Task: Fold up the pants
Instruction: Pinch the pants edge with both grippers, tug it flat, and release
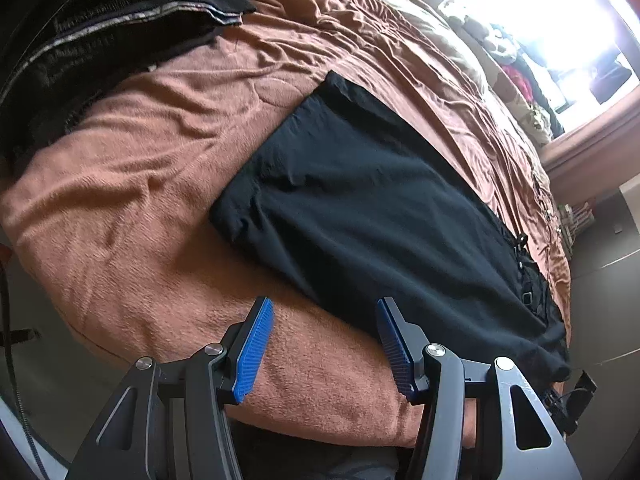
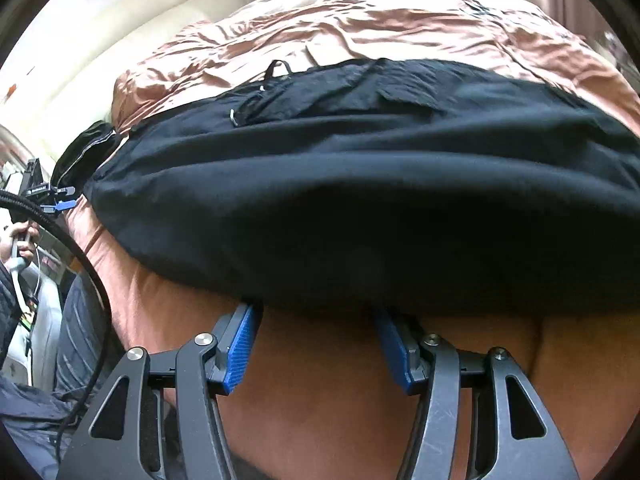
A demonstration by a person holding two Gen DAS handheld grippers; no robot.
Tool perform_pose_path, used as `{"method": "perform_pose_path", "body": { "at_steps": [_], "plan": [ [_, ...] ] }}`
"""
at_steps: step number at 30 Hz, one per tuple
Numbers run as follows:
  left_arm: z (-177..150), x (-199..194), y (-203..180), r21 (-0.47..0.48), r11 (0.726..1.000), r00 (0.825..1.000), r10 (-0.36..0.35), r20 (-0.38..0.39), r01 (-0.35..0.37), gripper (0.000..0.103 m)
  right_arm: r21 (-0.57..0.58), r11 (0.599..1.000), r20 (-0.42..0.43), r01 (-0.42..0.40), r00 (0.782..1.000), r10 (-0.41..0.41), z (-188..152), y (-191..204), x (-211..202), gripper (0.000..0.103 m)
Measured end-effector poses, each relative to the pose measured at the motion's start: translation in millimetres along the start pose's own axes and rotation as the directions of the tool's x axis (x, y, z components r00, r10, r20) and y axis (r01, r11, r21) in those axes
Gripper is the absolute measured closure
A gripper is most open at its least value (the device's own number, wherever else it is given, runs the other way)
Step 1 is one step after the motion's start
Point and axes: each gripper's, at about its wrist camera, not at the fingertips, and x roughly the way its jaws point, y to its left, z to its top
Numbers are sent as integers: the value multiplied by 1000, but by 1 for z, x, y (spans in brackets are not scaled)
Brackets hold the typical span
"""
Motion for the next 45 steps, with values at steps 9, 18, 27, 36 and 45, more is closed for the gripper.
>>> {"method": "perform_pose_path", "body": {
  "at_steps": [9,18,27,36,45],
  "plan": [
    [-2,13,4,-34,999,1000,-1,23,2,47,5,999,10,-46,999,46,-5,11,14,94],
    [3,19,16,-70,997,999,17,48,-14,47,139,980,20,-142,990,140,-25,7,-22,102],
    [11,17,27,-101,995,996,16,84,-8,75,293,928,19,-230,972,235,-35,-14,-28,102],
    [15,4,44,-129,983,984,143,101,-130,102,371,913,-65,-169,976,207,-45,-26,-5,102],
    [30,-19,51,-95,988,986,133,103,-123,87,278,957,-161,-82,978,131,-28,-16,-18,99]
  ]
}}
